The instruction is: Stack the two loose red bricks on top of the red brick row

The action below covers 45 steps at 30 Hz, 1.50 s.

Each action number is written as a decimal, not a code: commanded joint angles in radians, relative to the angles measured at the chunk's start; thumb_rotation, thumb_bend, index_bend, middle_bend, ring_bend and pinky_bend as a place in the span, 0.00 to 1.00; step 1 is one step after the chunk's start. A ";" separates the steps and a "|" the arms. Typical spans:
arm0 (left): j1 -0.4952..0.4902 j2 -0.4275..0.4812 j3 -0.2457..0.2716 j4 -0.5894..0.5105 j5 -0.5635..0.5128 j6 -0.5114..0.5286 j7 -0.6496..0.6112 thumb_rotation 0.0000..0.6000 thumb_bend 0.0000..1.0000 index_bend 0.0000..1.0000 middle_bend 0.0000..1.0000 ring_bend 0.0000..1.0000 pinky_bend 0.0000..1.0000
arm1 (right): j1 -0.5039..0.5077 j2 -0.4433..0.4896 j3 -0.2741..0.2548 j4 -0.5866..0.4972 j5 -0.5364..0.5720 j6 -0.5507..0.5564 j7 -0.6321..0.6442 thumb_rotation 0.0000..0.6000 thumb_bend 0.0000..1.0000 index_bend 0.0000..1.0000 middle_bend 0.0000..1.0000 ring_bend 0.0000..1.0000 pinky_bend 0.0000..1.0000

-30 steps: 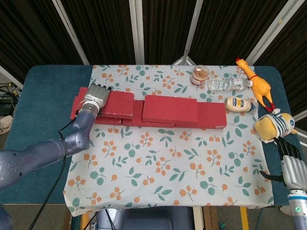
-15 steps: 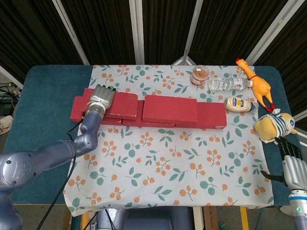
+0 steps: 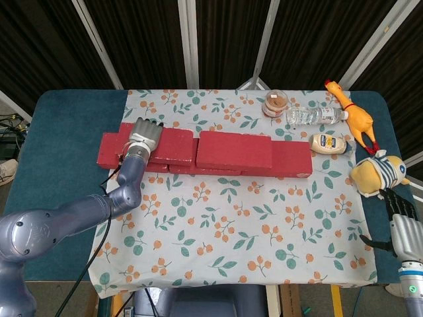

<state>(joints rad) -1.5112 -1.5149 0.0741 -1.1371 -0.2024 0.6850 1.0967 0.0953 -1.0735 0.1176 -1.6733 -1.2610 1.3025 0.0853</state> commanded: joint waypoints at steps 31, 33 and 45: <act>0.022 -0.049 -0.094 0.018 0.000 0.064 0.078 1.00 0.01 0.25 0.28 0.16 0.21 | 0.001 0.004 0.001 0.004 0.005 -0.004 0.009 1.00 0.14 0.00 0.01 0.00 0.00; 0.024 -0.050 -0.099 0.017 -0.001 0.064 0.084 1.00 0.01 0.25 0.28 0.16 0.21 | 0.001 0.004 0.001 0.004 0.005 -0.004 0.009 1.00 0.14 0.00 0.01 0.00 0.00; 0.033 -0.045 -0.129 -0.005 -0.017 0.089 0.114 1.00 0.01 0.24 0.28 0.17 0.22 | 0.002 0.004 0.000 0.003 0.002 -0.003 0.009 1.00 0.14 0.00 0.01 0.00 0.00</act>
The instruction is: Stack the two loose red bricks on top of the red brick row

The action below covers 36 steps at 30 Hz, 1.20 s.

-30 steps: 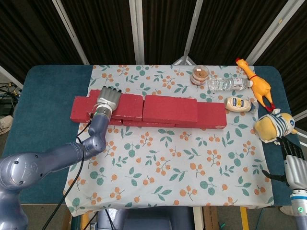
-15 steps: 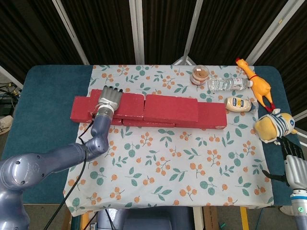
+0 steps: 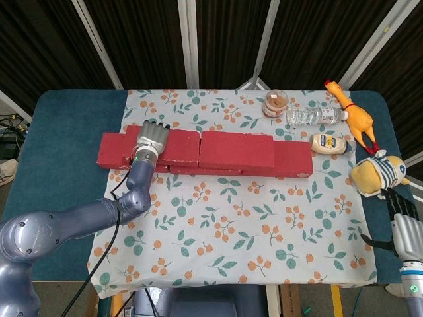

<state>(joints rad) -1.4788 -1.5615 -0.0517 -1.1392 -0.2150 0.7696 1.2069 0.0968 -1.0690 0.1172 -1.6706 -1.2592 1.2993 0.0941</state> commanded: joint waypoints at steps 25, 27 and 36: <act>0.042 -0.024 -0.061 0.022 0.022 0.006 0.037 1.00 0.00 0.22 0.25 0.17 0.22 | 0.003 0.000 -0.002 -0.004 0.002 -0.005 -0.006 1.00 0.14 0.00 0.01 0.00 0.00; 0.047 -0.024 -0.065 0.022 0.027 0.004 0.032 1.00 0.00 0.21 0.25 0.17 0.22 | 0.004 0.000 -0.002 -0.004 0.004 -0.006 -0.008 1.00 0.14 0.00 0.01 0.00 0.00; 0.050 -0.024 -0.076 0.018 0.008 0.012 0.049 1.00 0.00 0.14 0.21 0.16 0.22 | 0.004 -0.001 -0.002 -0.005 0.009 -0.008 -0.013 1.00 0.14 0.00 0.01 0.00 0.00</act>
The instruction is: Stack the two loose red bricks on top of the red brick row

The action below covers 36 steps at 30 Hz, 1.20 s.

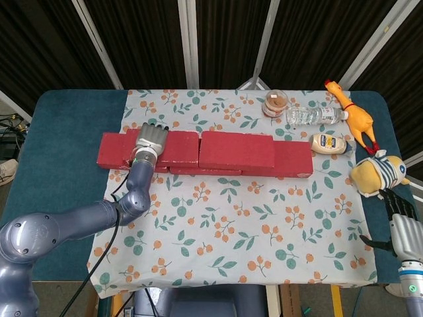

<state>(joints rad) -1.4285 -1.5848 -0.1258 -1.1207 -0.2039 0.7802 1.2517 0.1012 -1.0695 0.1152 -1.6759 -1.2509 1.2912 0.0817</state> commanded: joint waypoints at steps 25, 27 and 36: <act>0.000 -0.010 -0.027 0.006 -0.028 0.015 0.072 1.00 0.00 0.00 0.00 0.00 0.18 | 0.001 0.001 0.002 -0.006 0.018 -0.005 -0.015 1.00 0.14 0.00 0.01 0.00 0.00; -0.001 -0.006 -0.029 -0.001 -0.032 0.019 0.078 1.00 0.00 0.00 0.00 0.00 0.18 | 0.001 0.002 0.002 -0.007 0.019 -0.005 -0.017 1.00 0.14 0.00 0.01 0.00 0.00; -0.017 0.070 -0.057 -0.116 -0.040 0.076 0.095 1.00 0.00 0.00 0.00 0.00 0.13 | 0.001 0.004 0.001 -0.012 0.022 -0.004 -0.026 1.00 0.14 0.00 0.01 0.00 0.00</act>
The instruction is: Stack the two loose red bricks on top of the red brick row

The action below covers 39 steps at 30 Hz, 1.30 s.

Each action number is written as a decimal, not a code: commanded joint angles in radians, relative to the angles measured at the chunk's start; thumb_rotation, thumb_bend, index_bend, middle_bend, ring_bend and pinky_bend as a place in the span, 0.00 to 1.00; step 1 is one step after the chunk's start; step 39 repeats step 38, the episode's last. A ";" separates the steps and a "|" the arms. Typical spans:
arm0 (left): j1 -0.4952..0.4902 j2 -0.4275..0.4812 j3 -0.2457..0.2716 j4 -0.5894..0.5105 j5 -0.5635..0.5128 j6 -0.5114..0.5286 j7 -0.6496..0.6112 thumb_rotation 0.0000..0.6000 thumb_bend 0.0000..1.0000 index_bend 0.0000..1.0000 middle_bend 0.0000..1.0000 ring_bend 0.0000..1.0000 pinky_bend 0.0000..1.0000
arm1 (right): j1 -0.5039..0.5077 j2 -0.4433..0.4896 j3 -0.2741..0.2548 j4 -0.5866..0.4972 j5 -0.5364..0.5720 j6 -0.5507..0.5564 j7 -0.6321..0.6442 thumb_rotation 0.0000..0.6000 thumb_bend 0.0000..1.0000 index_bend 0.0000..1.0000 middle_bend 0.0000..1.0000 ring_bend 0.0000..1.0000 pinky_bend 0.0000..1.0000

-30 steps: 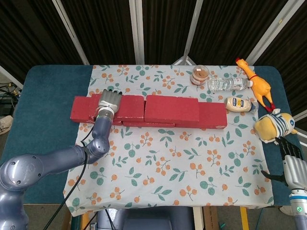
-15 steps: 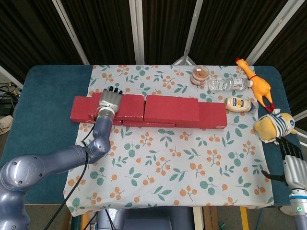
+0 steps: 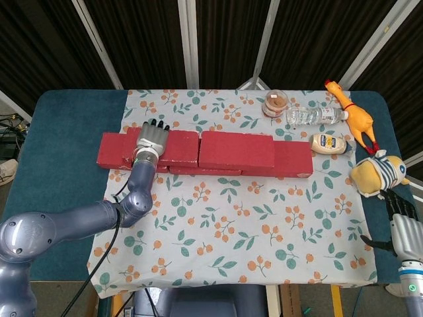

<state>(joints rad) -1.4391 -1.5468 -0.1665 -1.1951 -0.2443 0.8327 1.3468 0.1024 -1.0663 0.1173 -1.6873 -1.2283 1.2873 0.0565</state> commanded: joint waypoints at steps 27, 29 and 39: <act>0.905 0.426 0.431 -0.717 1.522 0.973 -0.930 1.00 0.00 0.03 0.00 0.00 0.11 | -0.017 -0.034 -0.019 0.022 -0.120 0.098 -0.033 1.00 0.14 0.00 0.01 0.00 0.00; 0.960 0.407 0.435 -0.668 1.557 1.003 -0.973 1.00 0.00 0.04 0.00 0.00 0.11 | -0.018 -0.036 -0.021 0.022 -0.126 0.104 -0.038 1.00 0.14 0.00 0.01 0.00 0.00; 1.114 0.296 0.399 -0.464 1.611 1.013 -1.136 1.00 0.00 0.06 0.00 0.00 0.11 | -0.031 -0.043 -0.020 0.020 -0.138 0.138 -0.057 1.00 0.14 0.00 0.01 0.00 0.00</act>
